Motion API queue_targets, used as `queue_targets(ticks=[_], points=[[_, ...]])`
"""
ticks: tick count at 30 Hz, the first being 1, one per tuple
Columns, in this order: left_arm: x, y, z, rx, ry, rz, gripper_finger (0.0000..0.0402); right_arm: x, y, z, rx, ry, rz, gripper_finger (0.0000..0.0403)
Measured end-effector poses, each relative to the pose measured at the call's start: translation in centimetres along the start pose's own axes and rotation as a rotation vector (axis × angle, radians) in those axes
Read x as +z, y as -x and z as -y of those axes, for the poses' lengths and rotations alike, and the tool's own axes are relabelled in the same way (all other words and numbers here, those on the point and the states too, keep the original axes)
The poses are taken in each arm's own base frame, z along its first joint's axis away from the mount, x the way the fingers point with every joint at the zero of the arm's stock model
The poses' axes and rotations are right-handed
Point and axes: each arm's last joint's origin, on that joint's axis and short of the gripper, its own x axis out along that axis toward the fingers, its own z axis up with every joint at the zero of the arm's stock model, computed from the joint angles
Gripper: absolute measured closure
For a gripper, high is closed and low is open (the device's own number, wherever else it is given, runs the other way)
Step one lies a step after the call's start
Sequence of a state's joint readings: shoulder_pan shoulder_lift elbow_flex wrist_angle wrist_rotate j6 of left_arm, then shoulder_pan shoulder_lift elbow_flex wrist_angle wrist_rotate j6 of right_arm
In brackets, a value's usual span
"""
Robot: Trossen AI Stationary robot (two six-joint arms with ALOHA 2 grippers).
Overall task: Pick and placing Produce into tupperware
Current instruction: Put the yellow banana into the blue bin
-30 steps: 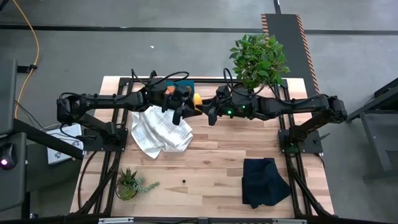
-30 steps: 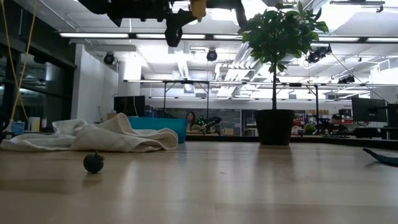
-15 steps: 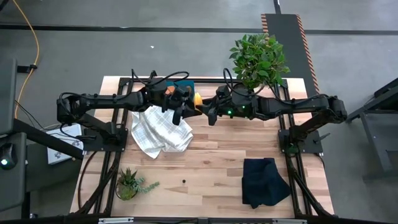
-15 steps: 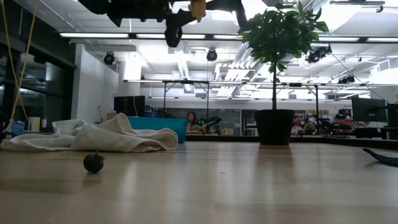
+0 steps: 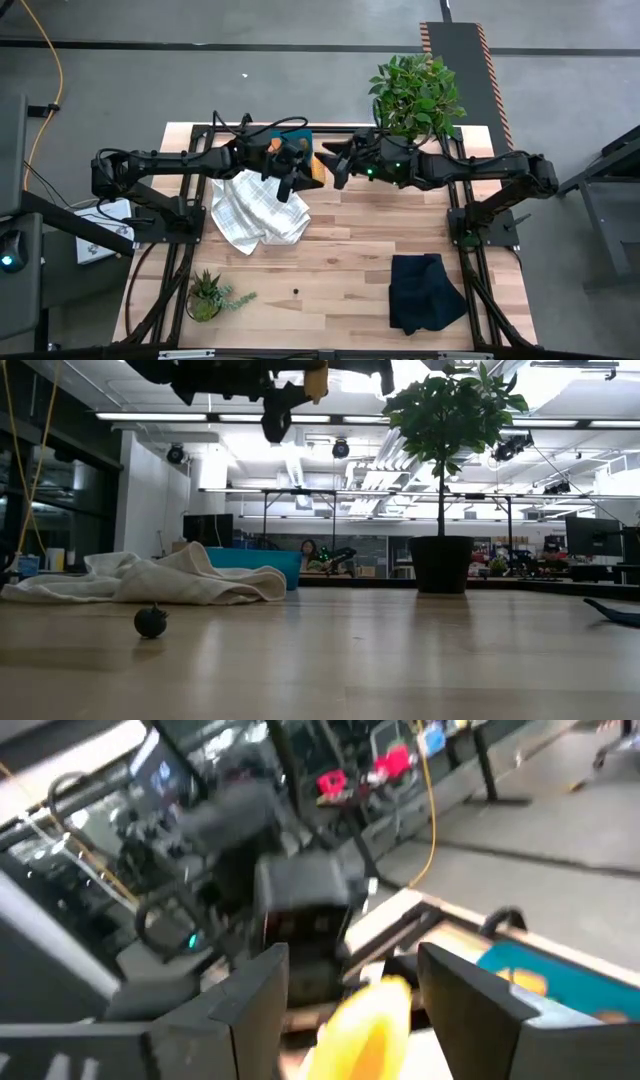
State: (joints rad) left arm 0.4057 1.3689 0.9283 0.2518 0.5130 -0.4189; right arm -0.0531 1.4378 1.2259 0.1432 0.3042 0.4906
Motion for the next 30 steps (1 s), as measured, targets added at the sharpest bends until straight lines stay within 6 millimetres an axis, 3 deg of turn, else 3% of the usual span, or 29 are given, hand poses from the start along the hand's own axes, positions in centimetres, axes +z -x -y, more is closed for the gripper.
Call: queue_targets(ticks=[4,9,17,23,30], points=[[-0.2,0.0,0.0,-0.004,0.01,-0.023,0.0256,0.8,0.2,-0.1,0.008,0.041,0.058,0.0189],[-0.2,0.2,-0.5,0.022,0.021,-0.029,0.0255,1.2,0.5,-1.4,0.198,0.122,0.082,0.0189],[-0.4,2.5,-4.2,0.169,0.184,-0.105,0.0258,-0.3,0.7,-1.1,0.438,-0.006,-0.248,0.0189],[0.3,4.7,-6.2,0.302,0.239,-0.158,0.0261,-2.9,1.3,0.0,0.337,-0.023,-0.54,0.0189],[3.2,6.9,-5.7,0.567,0.114,-0.29,0.026,-5.1,2.5,1.8,0.112,0.004,-0.787,0.0189]])
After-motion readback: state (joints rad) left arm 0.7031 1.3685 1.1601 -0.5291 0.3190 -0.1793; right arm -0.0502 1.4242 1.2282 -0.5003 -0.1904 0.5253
